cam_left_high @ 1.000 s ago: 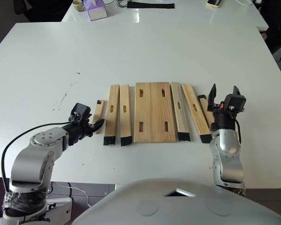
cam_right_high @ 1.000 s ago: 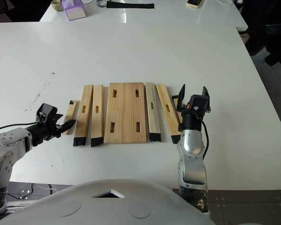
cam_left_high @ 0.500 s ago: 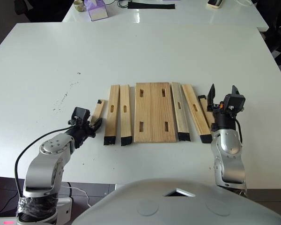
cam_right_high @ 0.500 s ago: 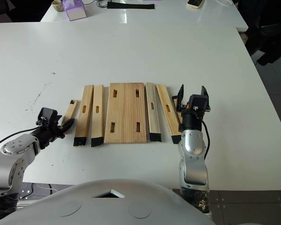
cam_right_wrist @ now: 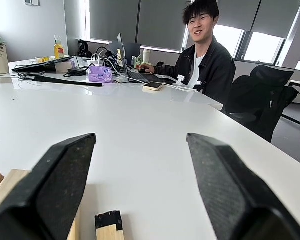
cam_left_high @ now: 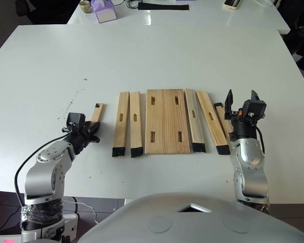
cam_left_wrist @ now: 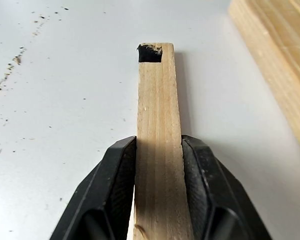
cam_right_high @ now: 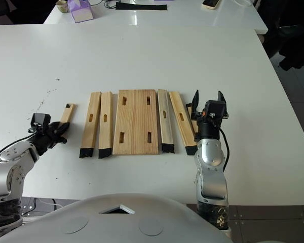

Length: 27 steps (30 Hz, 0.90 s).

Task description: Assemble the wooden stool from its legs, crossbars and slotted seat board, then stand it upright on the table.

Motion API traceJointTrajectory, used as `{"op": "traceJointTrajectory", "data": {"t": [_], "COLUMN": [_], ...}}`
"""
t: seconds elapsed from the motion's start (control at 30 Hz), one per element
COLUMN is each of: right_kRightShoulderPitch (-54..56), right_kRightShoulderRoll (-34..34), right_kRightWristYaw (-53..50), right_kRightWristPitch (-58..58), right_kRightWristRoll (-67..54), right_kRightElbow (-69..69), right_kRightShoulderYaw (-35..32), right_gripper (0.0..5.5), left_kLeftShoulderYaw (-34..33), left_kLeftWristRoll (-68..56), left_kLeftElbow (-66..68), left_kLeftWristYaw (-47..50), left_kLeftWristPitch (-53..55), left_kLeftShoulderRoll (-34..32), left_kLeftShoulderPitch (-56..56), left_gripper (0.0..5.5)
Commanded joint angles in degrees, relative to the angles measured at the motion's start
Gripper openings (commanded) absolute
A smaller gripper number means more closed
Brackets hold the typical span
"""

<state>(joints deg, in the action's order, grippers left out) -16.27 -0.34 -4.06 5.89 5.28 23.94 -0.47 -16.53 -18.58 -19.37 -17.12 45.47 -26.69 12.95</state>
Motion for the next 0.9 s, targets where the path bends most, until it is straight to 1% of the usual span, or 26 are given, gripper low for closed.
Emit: {"op": "traceJointTrajectory", "data": {"t": [0.03,0.17,0.27,0.37,0.43,0.5,0.57,0.67,0.73,0.9], "right_kRightShoulderPitch": [4.5,11.8,18.6,25.0,29.1,33.4,36.3,40.0,41.3,42.1], "right_kRightShoulderRoll": [-2.4,-7.7,-12.4,-17.4,-21.5,-27.2,-32.6,-37.7,-39.6,-41.9], "right_kRightWristYaw": [1.0,6.8,14.1,23.1,29.7,36.7,44.8,53.8,57.5,62.1], "right_kRightWristPitch": [2.1,5.3,9.5,17.6,25.7,35.4,41.7,48.1,50.1,52.3], "right_kRightWristRoll": [-2.2,-9.7,-19.1,-33.0,-45.0,-57.2,-64.7,-72.6,-74.5,-76.2], "right_kRightElbow": [0.9,0.1,-0.6,-1.3,-1.7,-3.1,-3.6,-4.1,-4.4,-2.6], "right_kRightShoulderYaw": [-4.3,-10.2,-13.3,-16.3,-18.1,-19.0,-17.9,-16.0,-14.5,-11.2], "right_gripper": [3.37,3.37,3.37,3.37,3.37,3.37,3.37,3.37,3.37,3.37], "left_kLeftShoulderYaw": [-3.3,-5.2,-6.1,-4.7,-2.3,1.5,4.8,9.3,11.3,13.8], "left_kLeftWristRoll": [-0.8,-4.2,-9.6,-17.9,-22.5,-25.9,-28.7,-33.3,-34.2,-33.6], "left_kLeftElbow": [1.7,-1.5,-5.0,-8.8,-10.1,-11.1,-12.9,-16.6,-17.6,-16.1], "left_kLeftWristYaw": [2.2,2.6,0.8,-4.6,-9.0,-13.6,-16.6,-20.7,-22.9,-24.9], "left_kLeftWristPitch": [-3.1,-6.9,-8.4,-10.1,-10.7,-10.9,-10.3,-8.9,-8.9,-9.6], "left_kLeftShoulderRoll": [1.0,2.6,4.0,5.1,5.3,5.4,5.4,4.6,3.5,2.0], "left_kLeftShoulderPitch": [-8.3,-16.6,-21.6,-25.8,-28.9,-31.8,-33.4,-33.5,-32.8,-32.3], "left_gripper": [1.31,1.31,1.31,1.31,1.31,1.31,1.31,1.31,1.31,1.31]}}
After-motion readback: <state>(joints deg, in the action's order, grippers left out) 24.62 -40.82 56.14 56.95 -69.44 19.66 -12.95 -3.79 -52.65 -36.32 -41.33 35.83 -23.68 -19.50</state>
